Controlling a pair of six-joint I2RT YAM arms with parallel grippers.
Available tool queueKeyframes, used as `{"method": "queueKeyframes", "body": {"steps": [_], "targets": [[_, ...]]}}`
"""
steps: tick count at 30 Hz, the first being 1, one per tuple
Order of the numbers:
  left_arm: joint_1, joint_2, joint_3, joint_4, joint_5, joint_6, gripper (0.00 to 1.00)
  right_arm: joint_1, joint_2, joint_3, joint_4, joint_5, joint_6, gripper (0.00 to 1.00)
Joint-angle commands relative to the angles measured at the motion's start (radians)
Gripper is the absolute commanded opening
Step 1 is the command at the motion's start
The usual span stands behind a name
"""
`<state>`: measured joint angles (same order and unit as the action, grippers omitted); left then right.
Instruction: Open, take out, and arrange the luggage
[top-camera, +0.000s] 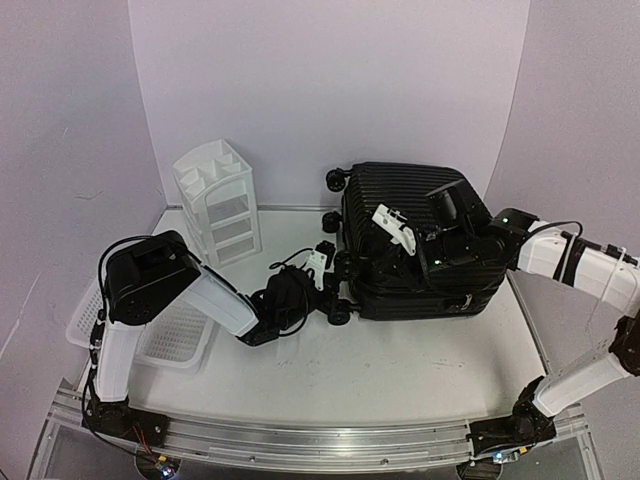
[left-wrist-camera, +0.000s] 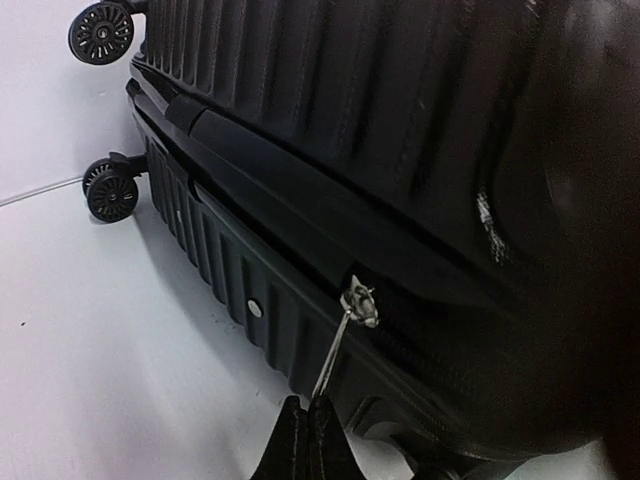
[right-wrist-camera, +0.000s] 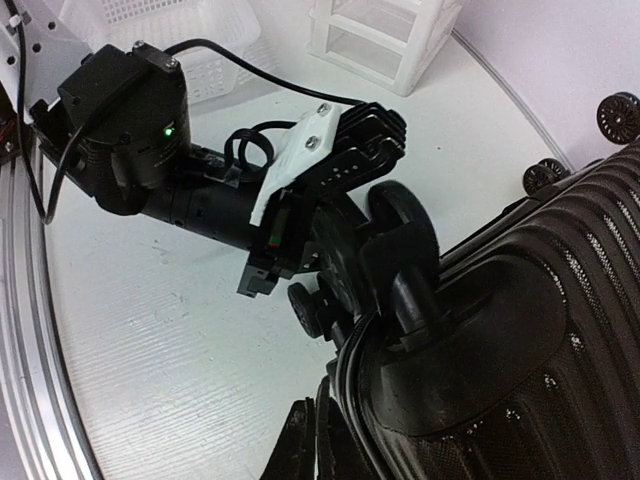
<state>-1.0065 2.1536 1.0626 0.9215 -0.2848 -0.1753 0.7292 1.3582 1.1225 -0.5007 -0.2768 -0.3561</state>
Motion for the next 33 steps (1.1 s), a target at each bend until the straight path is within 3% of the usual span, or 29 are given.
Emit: {"method": "queueKeyframes", "body": {"steps": [1, 3, 5, 7, 8, 12, 15, 20, 25, 28, 31, 33], "targets": [[0.026, -0.07, 0.042, -0.09, 0.06, -0.041, 0.02, 0.001, -0.014, 0.031, 0.024, 0.057, 0.073, 0.14], [0.026, -0.11, 0.001, -0.098, 0.027, -0.054, 0.18, 0.0, -0.049, 0.034, 0.024, 0.149, 0.165, 0.44], [0.026, -0.167, -0.057, -0.121, -0.011, -0.07, 0.49, -0.014, -0.103, 0.033, 0.017, 0.243, 0.255, 0.73], [0.026, -0.241, -0.118, -0.158, 0.009, -0.067, 0.68, -0.056, -0.16, 0.047, -0.022, 0.276, 0.323, 0.94], [0.026, -0.3, -0.144, -0.182, 0.032, -0.071, 0.74, -0.09, -0.182, 0.064, -0.063, 0.301, 0.343, 0.98], [0.026, -0.481, -0.198, -0.358, 0.156, -0.107, 0.8, -0.353, -0.141, 0.205, -0.266, 0.299, 0.464, 0.98], [0.026, -0.577, -0.181, -0.479, 0.293, -0.145, 0.84, -0.569, 0.0, 0.348, -0.412, 0.029, 0.522, 0.98], [0.026, -0.59, -0.045, -0.608, 0.567, -0.194, 0.92, -0.797, 0.194, 0.43, -0.411, -0.282, 0.641, 0.98], [0.007, -0.518, 0.06, -0.615, 0.65, -0.25, 0.91, -0.829, 0.294, 0.454, -0.4, -0.266, 0.632, 0.98], [0.006, -0.484, 0.091, -0.622, 0.653, -0.274, 0.9, -0.811, 0.261, 0.37, -0.304, -0.36, 0.679, 0.98], [0.007, -0.482, 0.105, -0.644, 0.613, -0.253, 0.9, -0.742, 0.226, 0.265, -0.173, -0.411, 0.753, 0.98], [0.01, -0.492, 0.106, -0.674, 0.556, -0.22, 0.9, -0.634, 0.228, 0.23, -0.119, -0.403, 0.78, 0.98]]}}
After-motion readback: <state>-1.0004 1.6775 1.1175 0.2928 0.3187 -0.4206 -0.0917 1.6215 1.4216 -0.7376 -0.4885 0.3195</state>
